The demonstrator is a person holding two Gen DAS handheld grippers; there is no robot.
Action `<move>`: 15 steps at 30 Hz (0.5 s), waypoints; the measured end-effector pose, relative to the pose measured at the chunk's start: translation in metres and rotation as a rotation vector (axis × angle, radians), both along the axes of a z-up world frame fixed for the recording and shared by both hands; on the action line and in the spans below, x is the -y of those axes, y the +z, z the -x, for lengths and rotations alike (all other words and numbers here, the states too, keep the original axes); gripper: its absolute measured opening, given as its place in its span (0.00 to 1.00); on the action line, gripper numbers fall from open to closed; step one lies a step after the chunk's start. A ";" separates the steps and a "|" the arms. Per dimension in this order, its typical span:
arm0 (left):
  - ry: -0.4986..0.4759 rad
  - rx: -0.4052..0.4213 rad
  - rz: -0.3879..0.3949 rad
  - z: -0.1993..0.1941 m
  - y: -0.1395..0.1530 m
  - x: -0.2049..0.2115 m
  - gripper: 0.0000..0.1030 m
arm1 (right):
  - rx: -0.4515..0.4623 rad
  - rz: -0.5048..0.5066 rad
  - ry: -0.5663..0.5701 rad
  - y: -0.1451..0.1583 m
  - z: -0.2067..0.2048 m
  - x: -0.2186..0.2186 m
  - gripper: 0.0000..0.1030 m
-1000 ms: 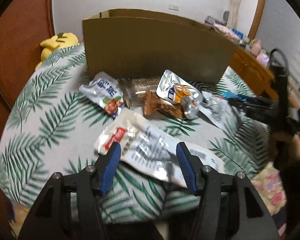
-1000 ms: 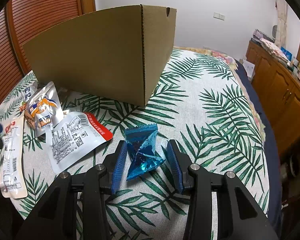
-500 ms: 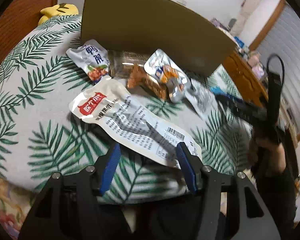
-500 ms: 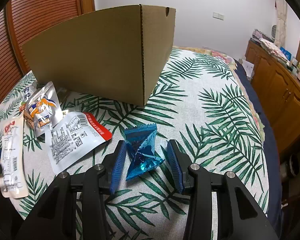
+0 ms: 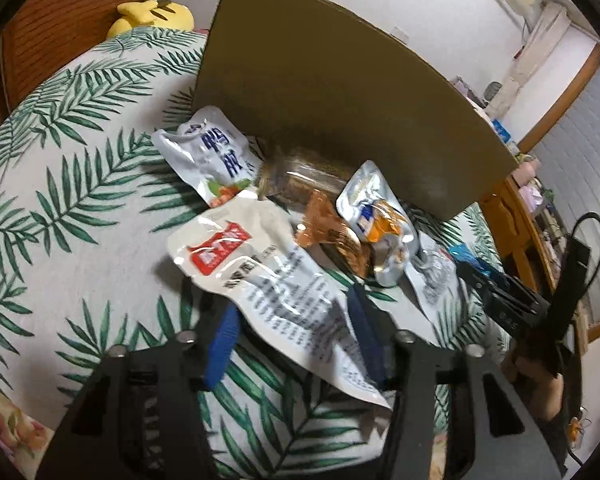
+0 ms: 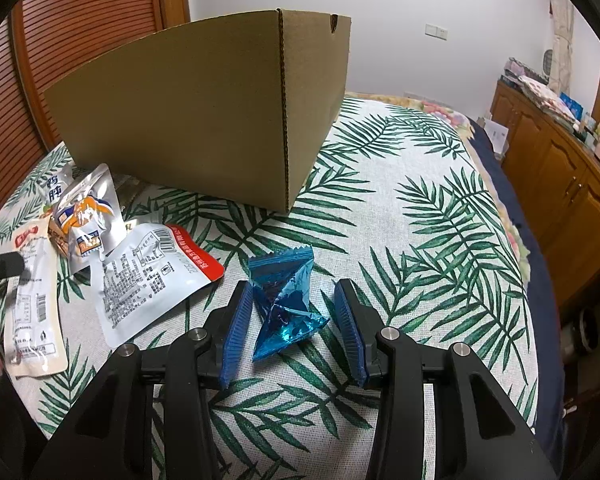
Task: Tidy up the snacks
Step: 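Grasp the blue foil candy with the right tool while the left tool grasps the white packet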
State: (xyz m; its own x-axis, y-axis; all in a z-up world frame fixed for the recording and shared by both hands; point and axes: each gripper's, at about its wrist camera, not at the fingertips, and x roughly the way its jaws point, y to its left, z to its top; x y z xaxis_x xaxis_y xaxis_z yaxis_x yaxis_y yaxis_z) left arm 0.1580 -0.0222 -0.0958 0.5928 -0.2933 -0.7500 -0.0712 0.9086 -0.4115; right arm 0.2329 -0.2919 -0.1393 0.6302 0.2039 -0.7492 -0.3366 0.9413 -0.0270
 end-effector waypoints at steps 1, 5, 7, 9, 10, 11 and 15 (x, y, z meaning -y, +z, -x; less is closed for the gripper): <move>-0.008 0.007 0.015 0.000 -0.001 -0.002 0.42 | 0.000 0.000 0.000 0.000 0.000 0.000 0.40; -0.008 0.018 0.071 0.003 -0.003 -0.013 0.35 | 0.000 0.002 0.000 0.000 0.000 0.000 0.40; -0.008 0.029 0.096 0.005 -0.002 -0.017 0.32 | -0.001 0.001 0.000 0.000 0.000 0.000 0.40; -0.003 0.041 0.116 0.009 -0.001 -0.020 0.12 | -0.001 0.002 0.000 0.000 0.000 0.000 0.40; -0.004 0.049 0.126 0.011 0.001 -0.022 0.11 | 0.000 0.003 0.000 0.000 0.000 0.000 0.40; -0.007 0.048 0.134 0.012 0.001 -0.023 0.10 | 0.000 0.003 0.000 0.000 0.000 0.000 0.40; -0.013 0.060 0.170 0.016 0.004 -0.026 0.08 | -0.001 0.002 0.000 0.000 0.000 0.000 0.40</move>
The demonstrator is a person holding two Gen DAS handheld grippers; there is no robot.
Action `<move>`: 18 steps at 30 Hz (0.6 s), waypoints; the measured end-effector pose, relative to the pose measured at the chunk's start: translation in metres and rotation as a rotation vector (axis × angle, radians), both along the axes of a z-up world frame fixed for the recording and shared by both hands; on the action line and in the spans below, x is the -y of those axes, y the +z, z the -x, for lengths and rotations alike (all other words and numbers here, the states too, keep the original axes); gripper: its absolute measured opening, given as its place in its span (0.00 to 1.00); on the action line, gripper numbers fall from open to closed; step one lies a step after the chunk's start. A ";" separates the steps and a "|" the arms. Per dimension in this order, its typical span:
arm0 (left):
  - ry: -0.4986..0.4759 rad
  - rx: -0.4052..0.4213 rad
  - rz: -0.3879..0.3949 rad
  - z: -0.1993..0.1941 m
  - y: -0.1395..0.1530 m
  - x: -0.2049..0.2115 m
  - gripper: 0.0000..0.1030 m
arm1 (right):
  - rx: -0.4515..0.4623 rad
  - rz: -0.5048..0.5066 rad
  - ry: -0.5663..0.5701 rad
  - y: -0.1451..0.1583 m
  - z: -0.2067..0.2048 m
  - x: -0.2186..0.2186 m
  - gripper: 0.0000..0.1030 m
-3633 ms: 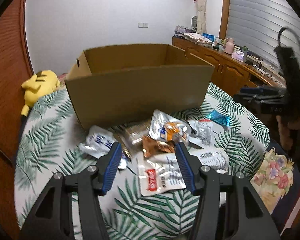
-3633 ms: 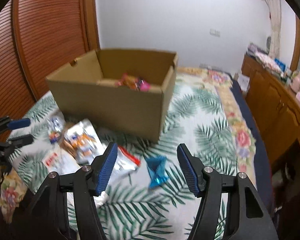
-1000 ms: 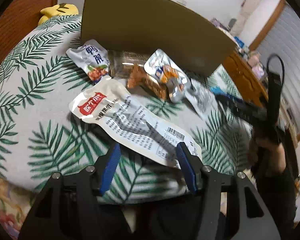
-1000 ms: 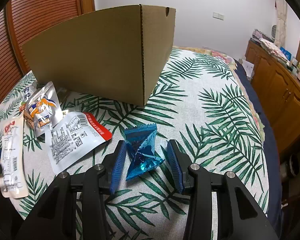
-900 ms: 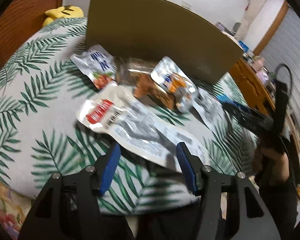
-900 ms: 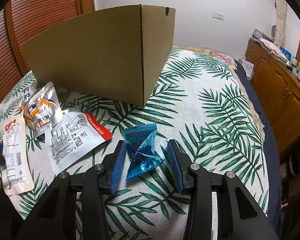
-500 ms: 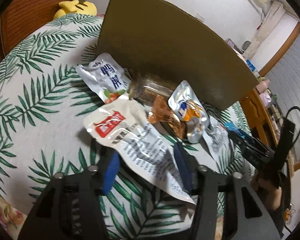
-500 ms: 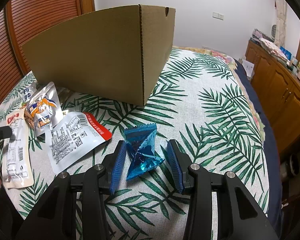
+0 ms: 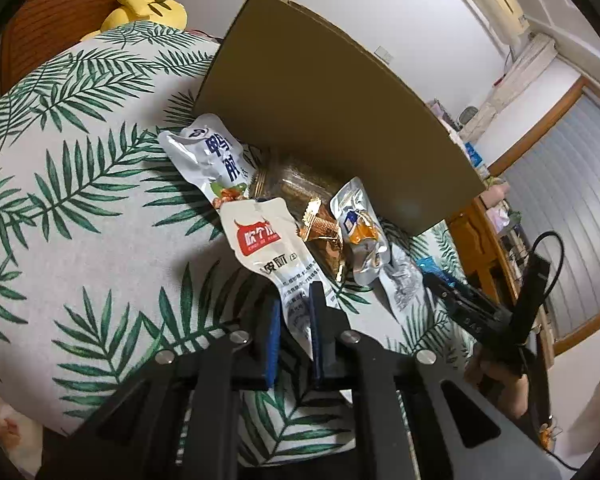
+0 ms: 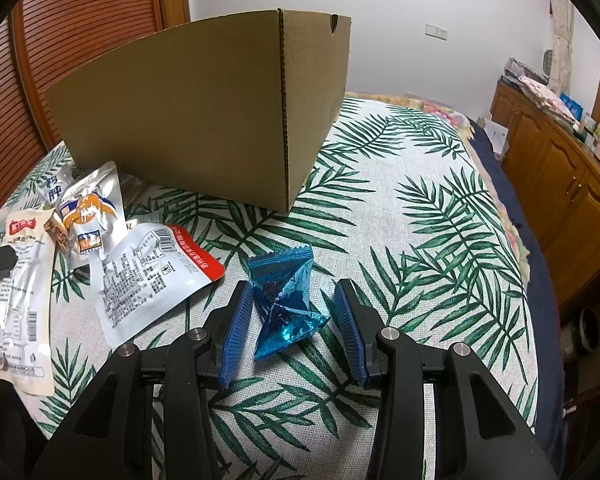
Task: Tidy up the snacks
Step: 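Grasp the blue foil candy with the right tool while the left tool grasps the white packet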
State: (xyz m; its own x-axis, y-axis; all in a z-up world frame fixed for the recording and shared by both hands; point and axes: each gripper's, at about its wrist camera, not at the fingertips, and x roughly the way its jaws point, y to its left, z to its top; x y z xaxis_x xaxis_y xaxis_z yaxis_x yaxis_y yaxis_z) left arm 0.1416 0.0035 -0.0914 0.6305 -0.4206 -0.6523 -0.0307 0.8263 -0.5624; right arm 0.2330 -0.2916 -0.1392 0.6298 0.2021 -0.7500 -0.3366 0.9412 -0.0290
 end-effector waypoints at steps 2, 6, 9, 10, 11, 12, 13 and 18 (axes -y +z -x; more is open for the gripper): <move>-0.009 0.017 0.001 0.003 0.004 0.001 0.07 | 0.001 0.001 -0.001 0.000 0.000 0.000 0.40; -0.029 0.054 -0.009 0.008 0.013 0.007 0.04 | 0.000 0.000 0.000 0.000 0.000 0.001 0.40; -0.049 0.094 -0.039 0.013 0.023 0.012 0.04 | 0.005 0.006 -0.001 0.000 0.001 -0.001 0.41; -0.060 0.116 -0.064 0.016 0.027 0.016 0.03 | 0.007 0.009 -0.001 0.000 0.002 -0.002 0.37; -0.064 0.127 -0.075 0.018 0.029 0.018 0.03 | 0.012 0.015 -0.003 0.001 0.003 -0.002 0.34; -0.067 0.142 -0.087 0.020 0.032 0.020 0.03 | 0.017 0.022 -0.005 0.001 0.004 -0.004 0.28; -0.076 0.157 -0.097 0.023 0.036 0.022 0.03 | 0.018 0.023 -0.006 0.001 0.004 -0.004 0.26; -0.093 0.212 -0.135 0.028 0.048 0.028 0.02 | 0.035 0.014 -0.021 0.006 0.006 -0.001 0.21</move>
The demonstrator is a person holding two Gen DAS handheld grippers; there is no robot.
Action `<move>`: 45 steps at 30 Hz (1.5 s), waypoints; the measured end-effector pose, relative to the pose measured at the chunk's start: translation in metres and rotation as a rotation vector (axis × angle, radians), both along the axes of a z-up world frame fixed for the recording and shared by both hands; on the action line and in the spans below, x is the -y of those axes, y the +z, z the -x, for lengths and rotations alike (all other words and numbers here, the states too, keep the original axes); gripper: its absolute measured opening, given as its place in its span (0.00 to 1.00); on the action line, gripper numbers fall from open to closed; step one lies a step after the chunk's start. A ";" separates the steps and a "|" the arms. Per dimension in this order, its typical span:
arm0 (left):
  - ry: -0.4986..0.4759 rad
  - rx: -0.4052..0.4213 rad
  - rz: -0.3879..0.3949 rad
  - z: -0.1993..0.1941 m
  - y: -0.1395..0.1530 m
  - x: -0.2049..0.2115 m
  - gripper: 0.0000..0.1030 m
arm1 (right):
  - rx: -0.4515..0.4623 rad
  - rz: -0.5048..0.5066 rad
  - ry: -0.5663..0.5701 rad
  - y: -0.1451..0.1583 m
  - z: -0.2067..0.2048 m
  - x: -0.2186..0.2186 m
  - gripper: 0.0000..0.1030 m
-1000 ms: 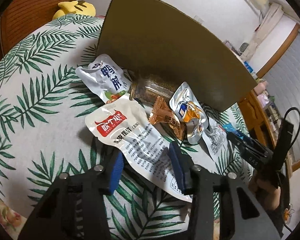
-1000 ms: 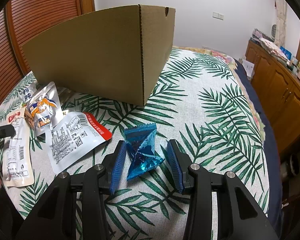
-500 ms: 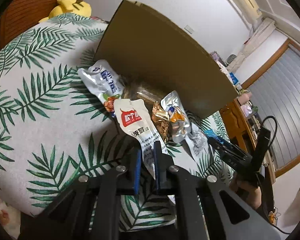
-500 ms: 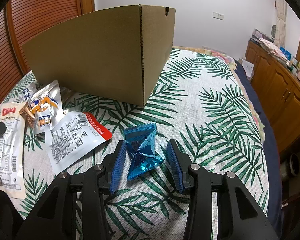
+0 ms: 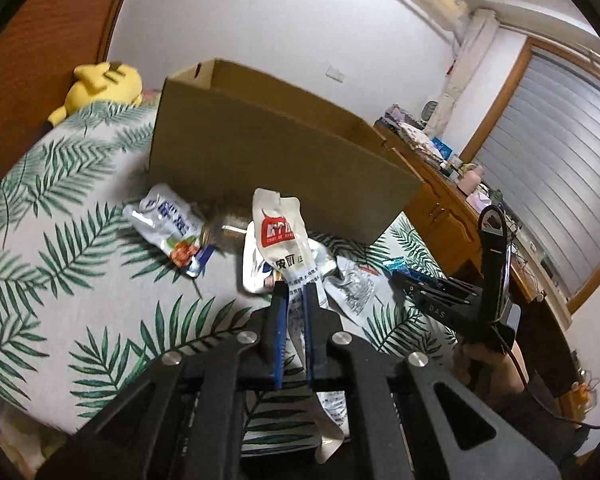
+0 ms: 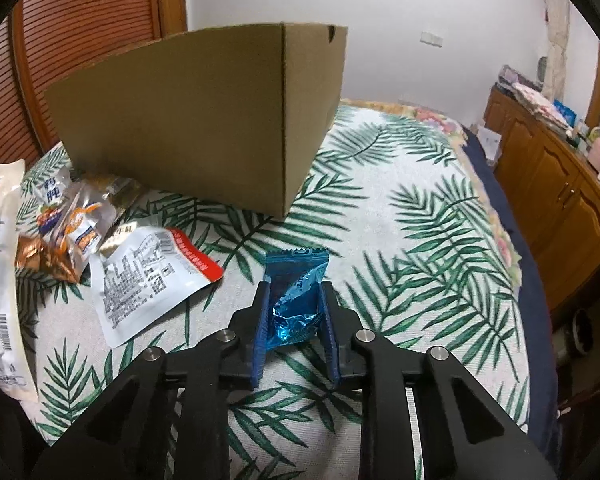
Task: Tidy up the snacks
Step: 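Grasp the blue foil candy with the right tool while the left tool grasps the white packet, then lift both held snacks and carry them over the cardboard box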
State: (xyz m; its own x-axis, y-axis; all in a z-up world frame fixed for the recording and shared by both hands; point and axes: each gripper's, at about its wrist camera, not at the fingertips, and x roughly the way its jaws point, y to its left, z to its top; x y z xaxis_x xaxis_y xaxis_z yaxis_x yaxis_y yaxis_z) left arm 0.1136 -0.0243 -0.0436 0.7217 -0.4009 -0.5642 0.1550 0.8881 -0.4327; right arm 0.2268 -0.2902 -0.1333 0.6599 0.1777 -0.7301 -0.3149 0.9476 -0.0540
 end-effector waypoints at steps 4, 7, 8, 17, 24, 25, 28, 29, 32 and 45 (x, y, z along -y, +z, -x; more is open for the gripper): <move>-0.011 0.031 -0.012 0.003 0.009 0.002 0.02 | 0.016 -0.019 -0.004 0.005 0.005 0.003 0.21; -0.016 0.053 -0.025 0.006 0.015 0.003 0.02 | 0.032 -0.029 -0.006 0.012 0.010 0.004 0.21; -0.018 0.058 -0.024 0.005 0.016 0.004 0.02 | 0.037 -0.036 -0.004 0.014 0.012 0.004 0.21; -0.033 0.121 -0.023 0.005 0.037 0.007 0.01 | 0.108 -0.086 0.017 0.051 0.026 -0.003 0.21; -0.042 0.179 -0.031 -0.003 0.061 0.003 0.01 | 0.168 -0.084 0.065 0.082 0.036 -0.020 0.21; -0.042 0.187 -0.032 -0.005 0.065 0.002 0.01 | 0.177 -0.084 0.073 0.087 0.037 -0.023 0.21; -0.040 0.218 -0.039 -0.013 0.080 -0.002 0.01 | 0.198 -0.083 0.094 0.098 0.039 -0.031 0.21; -0.038 0.229 -0.042 -0.017 0.085 -0.003 0.01 | 0.204 -0.082 0.101 0.102 0.039 -0.033 0.21; -0.035 0.268 -0.053 -0.027 0.103 -0.007 0.01 | 0.223 -0.080 0.119 0.112 0.037 -0.040 0.21; -0.017 0.367 -0.155 -0.103 0.152 -0.018 0.02 | 0.276 -0.071 0.175 0.149 -0.012 -0.075 0.21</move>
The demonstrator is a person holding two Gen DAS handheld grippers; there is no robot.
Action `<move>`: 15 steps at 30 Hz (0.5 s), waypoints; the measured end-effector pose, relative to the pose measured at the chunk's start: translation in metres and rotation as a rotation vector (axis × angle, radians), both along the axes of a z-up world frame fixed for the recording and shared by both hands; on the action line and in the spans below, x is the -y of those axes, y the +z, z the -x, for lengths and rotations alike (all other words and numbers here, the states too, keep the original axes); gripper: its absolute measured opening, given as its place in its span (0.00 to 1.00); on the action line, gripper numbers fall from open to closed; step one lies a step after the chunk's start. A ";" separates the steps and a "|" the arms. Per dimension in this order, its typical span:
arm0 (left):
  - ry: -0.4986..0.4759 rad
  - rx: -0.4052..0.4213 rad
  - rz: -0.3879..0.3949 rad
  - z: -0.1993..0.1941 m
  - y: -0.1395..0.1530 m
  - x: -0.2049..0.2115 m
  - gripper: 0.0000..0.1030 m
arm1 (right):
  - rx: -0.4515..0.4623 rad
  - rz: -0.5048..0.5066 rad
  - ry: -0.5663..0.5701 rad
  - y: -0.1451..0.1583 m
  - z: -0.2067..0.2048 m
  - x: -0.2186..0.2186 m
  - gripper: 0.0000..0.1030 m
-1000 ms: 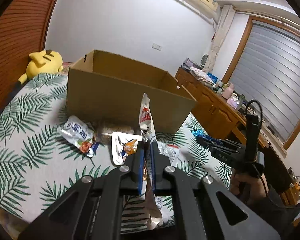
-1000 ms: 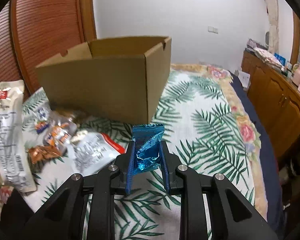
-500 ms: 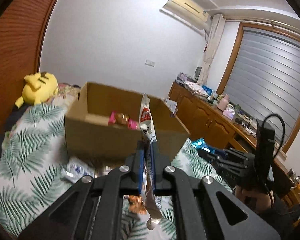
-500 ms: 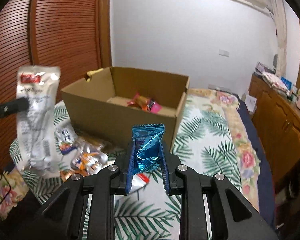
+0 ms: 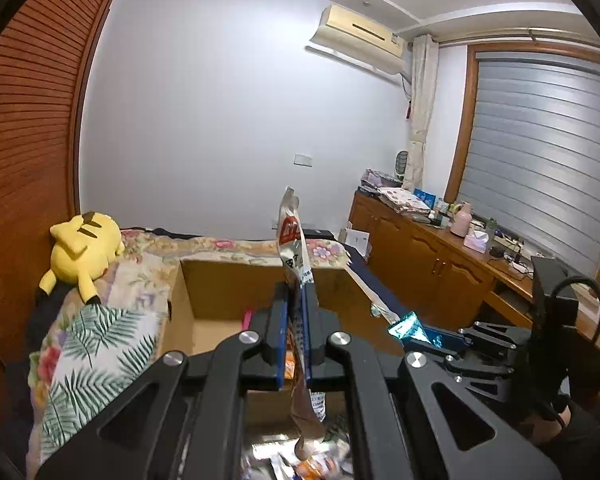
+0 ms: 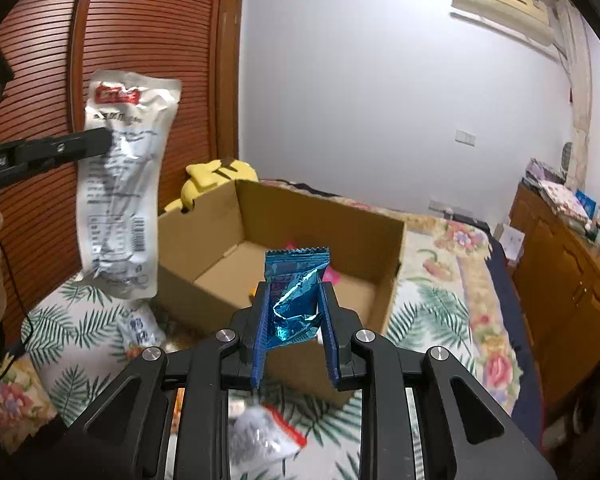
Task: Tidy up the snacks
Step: 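Lift both held snacks and carry them over the cardboard box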
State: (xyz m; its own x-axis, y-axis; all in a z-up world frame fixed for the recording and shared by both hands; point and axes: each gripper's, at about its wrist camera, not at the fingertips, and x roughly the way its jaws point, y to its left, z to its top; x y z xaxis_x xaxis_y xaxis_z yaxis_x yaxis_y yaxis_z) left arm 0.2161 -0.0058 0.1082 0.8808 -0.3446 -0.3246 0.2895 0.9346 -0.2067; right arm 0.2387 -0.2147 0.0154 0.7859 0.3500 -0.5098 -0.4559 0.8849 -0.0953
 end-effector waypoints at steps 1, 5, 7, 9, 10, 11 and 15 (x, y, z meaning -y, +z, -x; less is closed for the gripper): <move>0.004 0.002 -0.001 -0.007 0.001 -0.003 0.02 | 0.001 -0.001 0.004 0.001 -0.005 -0.003 0.21; 0.021 0.002 -0.012 -0.033 0.000 -0.009 0.02 | 0.002 -0.003 0.019 -0.001 -0.022 -0.011 0.21; 0.022 0.000 -0.023 -0.046 -0.003 -0.009 0.02 | -0.001 -0.003 0.028 -0.005 -0.031 -0.014 0.21; 0.022 -0.004 -0.031 -0.056 -0.007 -0.009 0.02 | -0.006 -0.002 0.035 -0.008 -0.041 -0.020 0.21; 0.023 -0.010 -0.035 -0.062 -0.011 -0.008 0.02 | -0.009 -0.001 0.036 -0.010 -0.045 -0.022 0.21; 0.024 -0.019 -0.039 -0.069 -0.015 -0.007 0.02 | -0.013 0.000 0.038 -0.012 -0.049 -0.023 0.21; 0.030 -0.056 -0.051 -0.090 -0.034 -0.005 0.02 | -0.026 0.002 0.039 -0.022 -0.064 -0.028 0.21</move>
